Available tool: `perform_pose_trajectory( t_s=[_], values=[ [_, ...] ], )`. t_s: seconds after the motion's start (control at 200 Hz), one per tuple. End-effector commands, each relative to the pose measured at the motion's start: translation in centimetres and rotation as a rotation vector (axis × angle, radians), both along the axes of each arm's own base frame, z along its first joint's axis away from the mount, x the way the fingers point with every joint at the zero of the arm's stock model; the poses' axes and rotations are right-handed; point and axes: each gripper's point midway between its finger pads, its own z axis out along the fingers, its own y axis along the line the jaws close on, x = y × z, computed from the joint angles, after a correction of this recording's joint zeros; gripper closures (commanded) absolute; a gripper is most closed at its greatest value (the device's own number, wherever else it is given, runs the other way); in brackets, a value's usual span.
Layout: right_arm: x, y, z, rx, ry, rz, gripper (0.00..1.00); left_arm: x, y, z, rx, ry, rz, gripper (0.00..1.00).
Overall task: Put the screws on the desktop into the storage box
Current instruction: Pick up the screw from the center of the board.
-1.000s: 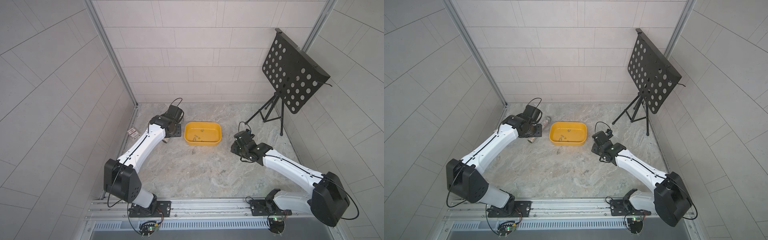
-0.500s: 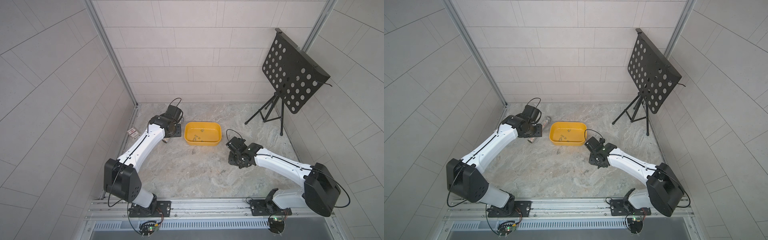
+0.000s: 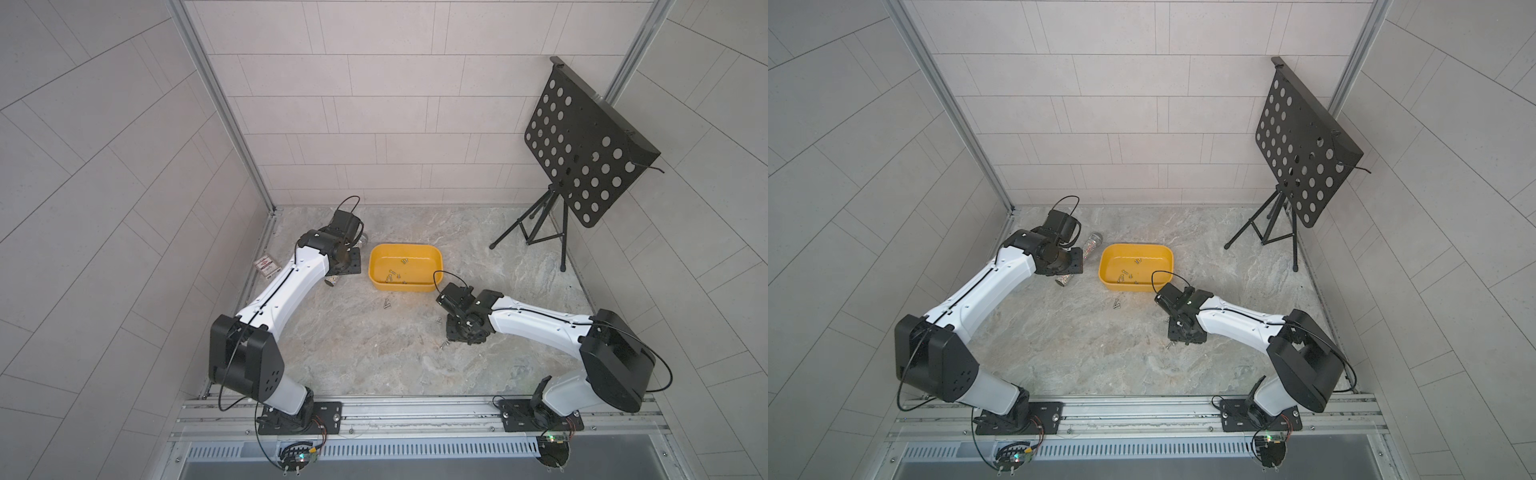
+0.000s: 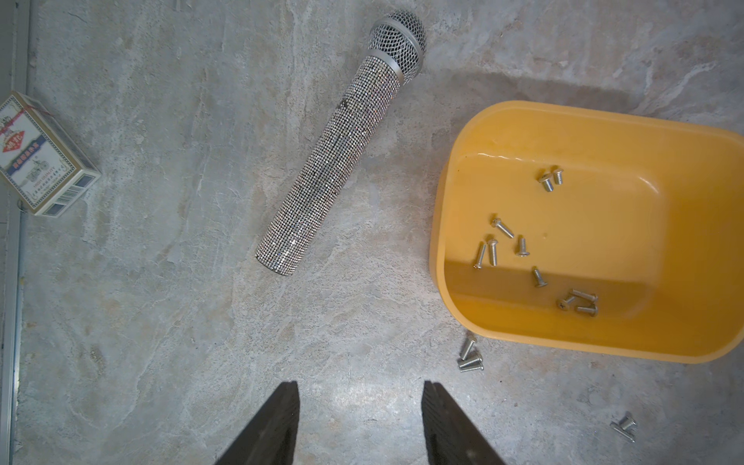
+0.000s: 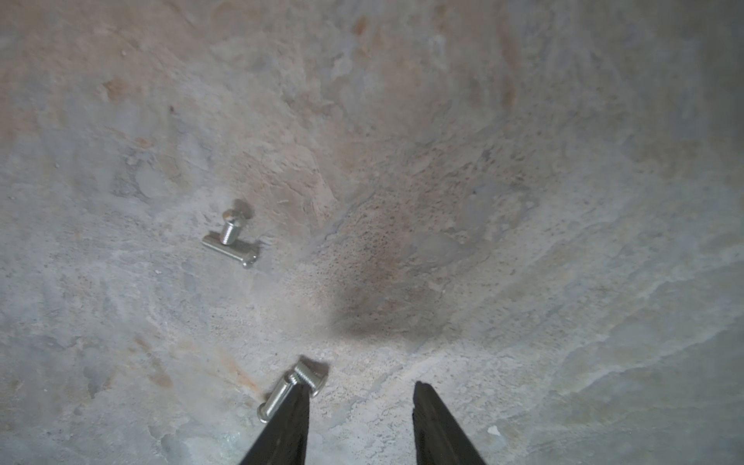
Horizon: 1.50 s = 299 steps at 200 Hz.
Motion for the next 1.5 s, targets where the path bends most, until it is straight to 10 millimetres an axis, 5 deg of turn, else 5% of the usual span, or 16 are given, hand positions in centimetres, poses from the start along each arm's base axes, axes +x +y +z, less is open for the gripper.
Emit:
perform_pose_trajectory(
  t_s=[0.0,0.74,1.491],
  values=[
    [0.2,0.6,0.0,-0.004,0.003,0.005,0.53,-0.2,0.5,-0.6,0.005,0.017,0.011,0.44],
    [-0.4,2.4,-2.6,-0.007,0.087,0.026,0.59,0.0,0.8,-1.0,-0.007,0.030,0.027,0.44],
    [-0.1,2.6,-2.5,-0.009,0.076,0.030,0.76,0.0,0.9,-1.2,-0.014,0.037,0.028,0.44]
  ],
)
